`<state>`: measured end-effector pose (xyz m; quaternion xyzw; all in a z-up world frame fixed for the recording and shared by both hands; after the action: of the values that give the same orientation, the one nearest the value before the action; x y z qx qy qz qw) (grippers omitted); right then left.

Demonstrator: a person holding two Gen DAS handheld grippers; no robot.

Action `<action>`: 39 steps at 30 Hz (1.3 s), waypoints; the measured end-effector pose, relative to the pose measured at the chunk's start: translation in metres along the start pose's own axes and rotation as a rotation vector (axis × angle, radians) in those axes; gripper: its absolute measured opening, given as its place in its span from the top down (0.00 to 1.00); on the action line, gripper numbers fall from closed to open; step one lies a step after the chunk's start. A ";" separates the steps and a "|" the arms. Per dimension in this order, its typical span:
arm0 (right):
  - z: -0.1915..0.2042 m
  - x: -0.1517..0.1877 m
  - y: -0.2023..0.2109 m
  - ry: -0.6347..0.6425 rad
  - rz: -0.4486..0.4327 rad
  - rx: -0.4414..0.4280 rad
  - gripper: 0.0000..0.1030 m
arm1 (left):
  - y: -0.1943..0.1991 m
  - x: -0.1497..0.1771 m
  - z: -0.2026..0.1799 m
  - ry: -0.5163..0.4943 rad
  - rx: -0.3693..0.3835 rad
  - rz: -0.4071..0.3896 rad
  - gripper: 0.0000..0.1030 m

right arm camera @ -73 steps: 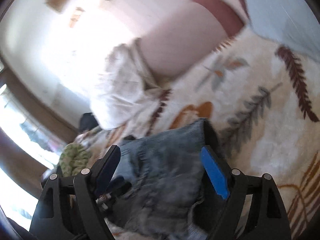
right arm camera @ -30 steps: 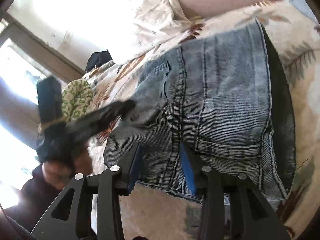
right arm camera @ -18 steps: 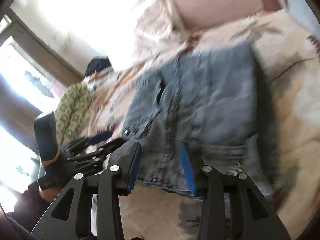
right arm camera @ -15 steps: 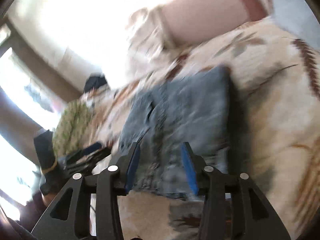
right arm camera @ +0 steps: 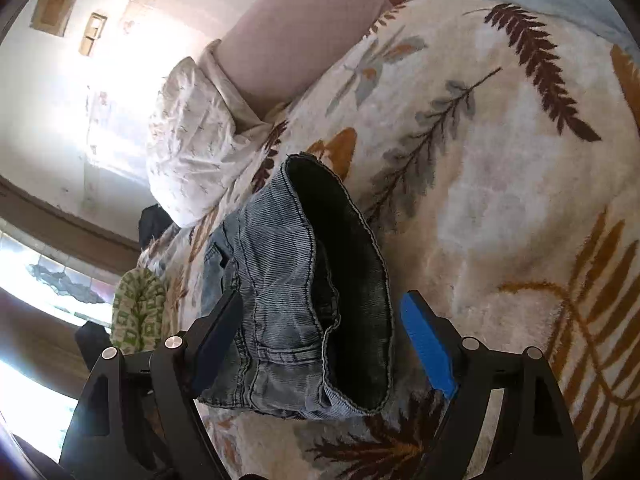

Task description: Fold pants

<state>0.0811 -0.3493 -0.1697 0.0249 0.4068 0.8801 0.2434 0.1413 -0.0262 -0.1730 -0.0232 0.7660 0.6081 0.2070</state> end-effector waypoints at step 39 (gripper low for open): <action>0.018 -0.009 -0.052 0.072 0.079 0.149 0.19 | -0.029 -0.004 -0.039 -0.126 -0.164 -0.080 0.00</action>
<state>0.1142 -0.3121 -0.1946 0.0271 0.4784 0.8567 0.1911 0.1417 -0.0715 -0.1913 -0.0320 0.6977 0.6601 0.2763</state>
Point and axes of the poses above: each gripper's, at about its wrist camera, not at the fingertips, and y roughly against the way its jaws point, z to its left, x to its underside, the point moved 2 cm from there along -y, roughly the way its jaws point, and after that the axes turned 13 degrees about z, right-handed, at the moved point
